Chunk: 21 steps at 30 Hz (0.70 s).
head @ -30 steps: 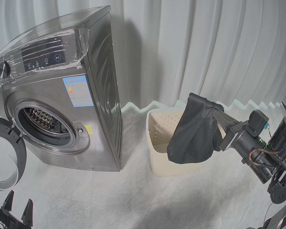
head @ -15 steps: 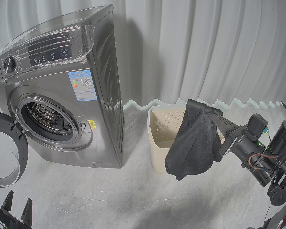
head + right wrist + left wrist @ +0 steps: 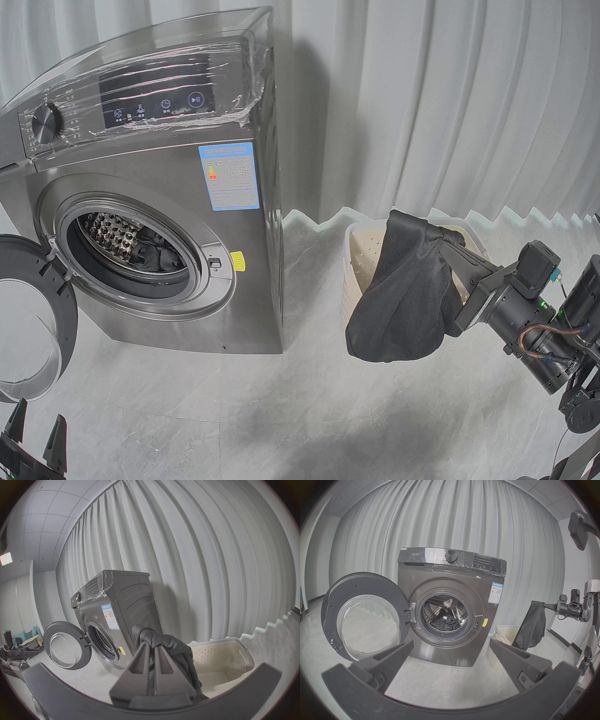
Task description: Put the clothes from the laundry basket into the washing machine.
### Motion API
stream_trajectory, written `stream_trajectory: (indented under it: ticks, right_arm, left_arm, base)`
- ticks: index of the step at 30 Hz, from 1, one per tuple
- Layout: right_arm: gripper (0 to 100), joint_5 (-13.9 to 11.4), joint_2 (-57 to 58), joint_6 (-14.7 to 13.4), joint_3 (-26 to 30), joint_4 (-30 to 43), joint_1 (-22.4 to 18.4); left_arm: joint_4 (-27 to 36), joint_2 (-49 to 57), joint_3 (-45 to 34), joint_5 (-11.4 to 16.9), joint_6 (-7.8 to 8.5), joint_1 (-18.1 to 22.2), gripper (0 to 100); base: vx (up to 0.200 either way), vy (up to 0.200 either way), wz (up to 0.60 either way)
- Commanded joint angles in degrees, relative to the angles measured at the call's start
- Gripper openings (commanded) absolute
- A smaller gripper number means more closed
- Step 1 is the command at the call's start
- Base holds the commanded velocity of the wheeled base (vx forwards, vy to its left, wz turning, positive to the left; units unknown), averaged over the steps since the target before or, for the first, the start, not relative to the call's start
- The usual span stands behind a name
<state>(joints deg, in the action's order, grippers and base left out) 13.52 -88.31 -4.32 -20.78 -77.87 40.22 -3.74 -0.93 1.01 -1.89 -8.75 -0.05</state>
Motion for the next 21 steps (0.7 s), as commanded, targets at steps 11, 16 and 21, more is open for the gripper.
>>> stream_trajectory:
  ticks: [11, 16, 21]
  right_arm:
    - [0, -0.07, -0.29, -0.08, -0.05, 0.00, 0.56]
    - [0, -0.07, -0.20, -0.08, 0.04, -0.09, 0.56]
    - [0, -0.07, -0.29, -0.08, 0.13, 0.00, 0.56]
  left_arm:
    - [-0.04, 0.93, -1.01, 0.22, 0.84, 0.05, 100]
    - [0.75, 0.93, -0.84, -0.31, 5.33, -0.04, 100]
    - [0.75, 0.93, -0.75, -0.40, 6.82, 0.05, 100]
  base:
    - [0.000, 0.200, 0.00]
    - [0.000, 0.200, 0.00]
    - [0.000, 0.120, 0.00]
